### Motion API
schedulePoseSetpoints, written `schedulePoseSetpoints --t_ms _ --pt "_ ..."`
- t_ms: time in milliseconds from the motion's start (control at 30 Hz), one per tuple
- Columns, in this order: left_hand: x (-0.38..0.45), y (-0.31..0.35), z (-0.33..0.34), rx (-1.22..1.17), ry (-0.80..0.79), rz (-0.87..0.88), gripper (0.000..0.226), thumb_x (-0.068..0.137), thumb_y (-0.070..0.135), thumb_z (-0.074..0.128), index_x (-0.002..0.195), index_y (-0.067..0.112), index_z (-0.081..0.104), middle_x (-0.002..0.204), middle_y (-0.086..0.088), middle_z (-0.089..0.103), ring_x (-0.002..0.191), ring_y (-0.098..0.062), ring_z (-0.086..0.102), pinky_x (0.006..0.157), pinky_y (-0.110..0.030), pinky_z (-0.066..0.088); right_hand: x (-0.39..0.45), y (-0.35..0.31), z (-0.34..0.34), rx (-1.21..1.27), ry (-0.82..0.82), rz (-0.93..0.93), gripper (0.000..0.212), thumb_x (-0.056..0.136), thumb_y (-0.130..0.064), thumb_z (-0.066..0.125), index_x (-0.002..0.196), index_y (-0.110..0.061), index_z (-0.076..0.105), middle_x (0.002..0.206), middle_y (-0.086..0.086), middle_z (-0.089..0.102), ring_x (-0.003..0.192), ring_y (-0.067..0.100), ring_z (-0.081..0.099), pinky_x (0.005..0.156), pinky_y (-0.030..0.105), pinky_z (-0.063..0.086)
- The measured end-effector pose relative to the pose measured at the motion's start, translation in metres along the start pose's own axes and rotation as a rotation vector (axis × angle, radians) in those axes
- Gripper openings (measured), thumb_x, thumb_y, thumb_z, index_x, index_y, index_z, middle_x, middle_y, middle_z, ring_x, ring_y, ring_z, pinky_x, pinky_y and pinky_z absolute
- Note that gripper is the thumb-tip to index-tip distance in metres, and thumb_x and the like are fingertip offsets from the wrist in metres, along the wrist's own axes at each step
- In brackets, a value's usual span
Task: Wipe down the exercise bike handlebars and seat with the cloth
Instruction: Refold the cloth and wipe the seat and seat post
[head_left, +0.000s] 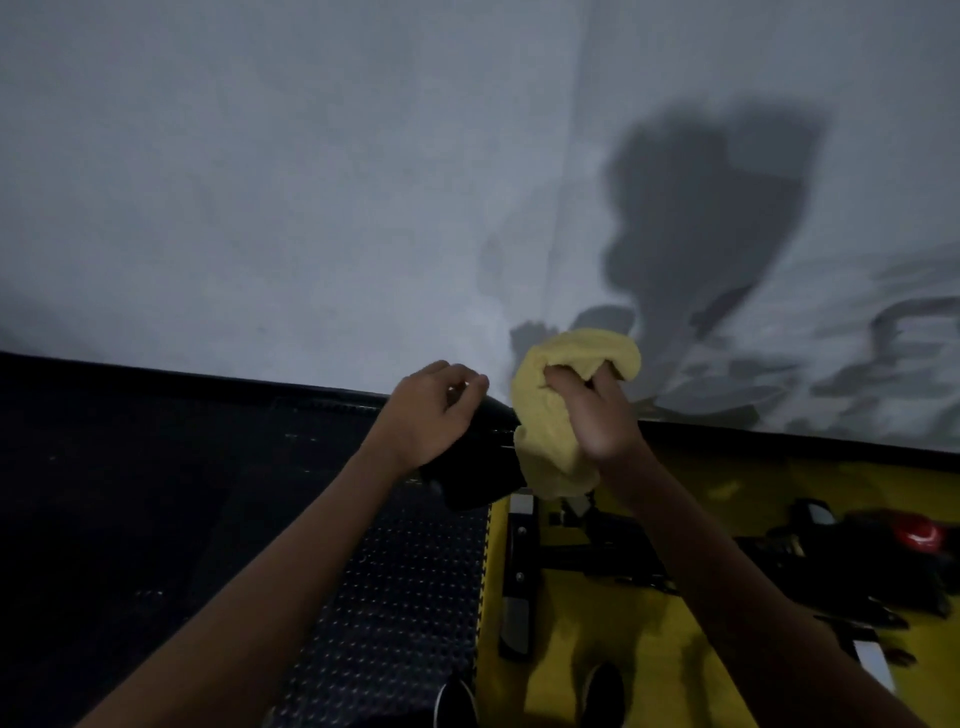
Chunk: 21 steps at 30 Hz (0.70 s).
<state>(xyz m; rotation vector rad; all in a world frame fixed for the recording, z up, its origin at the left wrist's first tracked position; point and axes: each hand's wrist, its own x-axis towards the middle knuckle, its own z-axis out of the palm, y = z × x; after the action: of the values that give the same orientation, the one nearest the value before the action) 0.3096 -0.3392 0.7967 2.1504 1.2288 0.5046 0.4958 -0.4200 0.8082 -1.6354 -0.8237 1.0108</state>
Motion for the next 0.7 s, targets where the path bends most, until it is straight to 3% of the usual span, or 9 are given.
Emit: schedulePoseSetpoints --t_ms 67,133,200,300,367,467,600,700 --pt "0.001 0.004 -0.003 -0.224 -0.144 -0.109 0.045 0.096 0.065 0.045 0.113 0.033 0.072 0.108 0.012 0.070 0.097 -0.004 0.064 0.085 -0.023 0.050 0.002 -0.006 0.015 0.040 -0.034 0.024 0.017 0.099 -0.033 0.057 0.115 -0.032 0.061 0.110 -0.008 0.068 0.103 0.010 0.065 0.087 0.032 0.049" --pt "0.004 0.005 -0.004 -0.390 -0.222 -0.212 0.047 0.090 0.073 0.046 0.105 0.037 0.072 0.101 0.017 0.072 0.093 -0.002 0.067 0.079 -0.023 0.050 0.003 -0.011 0.025 0.090 -0.049 0.062 0.012 0.099 -0.034 0.058 0.110 -0.033 0.063 0.110 -0.001 0.071 0.102 0.017 0.068 0.084 0.036 0.051" --pt "0.008 0.002 -0.002 -0.409 -0.222 -0.232 0.036 0.092 0.064 0.052 0.092 0.031 0.067 0.089 0.013 0.069 0.082 -0.007 0.064 0.074 -0.027 0.048 0.003 -0.011 0.029 0.111 -0.052 0.095 0.012 0.099 -0.034 0.057 0.111 -0.034 0.061 0.115 0.001 0.070 0.106 0.020 0.067 0.089 0.039 0.051" --pt "0.009 -0.001 -0.003 -0.530 -0.227 -0.269 0.032 0.092 0.054 0.054 0.090 0.022 0.055 0.087 0.001 0.061 0.082 -0.015 0.059 0.086 -0.039 0.051 0.003 -0.011 0.029 0.082 -0.053 0.049 0.016 0.101 -0.028 0.054 0.115 -0.033 0.059 0.117 -0.002 0.067 0.110 0.018 0.064 0.093 0.038 0.049" --pt "0.008 0.001 -0.006 -0.634 -0.187 -0.306 0.030 0.093 0.052 0.053 0.088 0.022 0.051 0.087 0.001 0.057 0.083 -0.015 0.056 0.090 -0.043 0.051 0.003 -0.012 0.026 0.068 -0.020 0.009 0.020 0.102 -0.023 0.052 0.122 -0.027 0.057 0.113 -0.005 0.065 0.108 0.014 0.062 0.084 0.030 0.049" --pt "0.007 0.003 -0.008 -0.721 -0.076 -0.326 0.026 0.094 0.046 0.053 0.083 0.024 0.046 0.083 0.003 0.051 0.079 -0.014 0.051 0.079 -0.036 0.045 0.002 -0.016 0.021 0.030 -0.009 -0.028 0.029 0.102 -0.020 0.054 0.131 -0.017 0.050 0.113 -0.005 0.063 0.105 0.010 0.062 0.077 0.022 0.049" --pt "0.005 0.006 -0.010 -0.843 0.000 -0.342 0.023 0.091 0.039 0.057 0.080 0.025 0.043 0.077 0.005 0.044 0.073 -0.013 0.042 0.069 -0.032 0.036 0.000 -0.016 0.017 0.011 0.002 -0.028 0.035 0.097 -0.028 0.065 0.127 -0.012 0.057 0.120 0.005 0.067 0.110 0.021 0.066 0.098 0.046 0.054" --pt "0.004 0.010 -0.013 -0.991 0.030 -0.395 0.023 0.087 0.034 0.061 0.078 0.025 0.041 0.074 0.006 0.043 0.072 -0.014 0.041 0.066 -0.033 0.033 -0.001 -0.015 0.010 0.007 0.005 -0.049 0.035 0.090 -0.033 0.074 0.118 -0.019 0.058 0.115 0.004 0.069 0.107 0.021 0.068 0.097 0.051 0.054"
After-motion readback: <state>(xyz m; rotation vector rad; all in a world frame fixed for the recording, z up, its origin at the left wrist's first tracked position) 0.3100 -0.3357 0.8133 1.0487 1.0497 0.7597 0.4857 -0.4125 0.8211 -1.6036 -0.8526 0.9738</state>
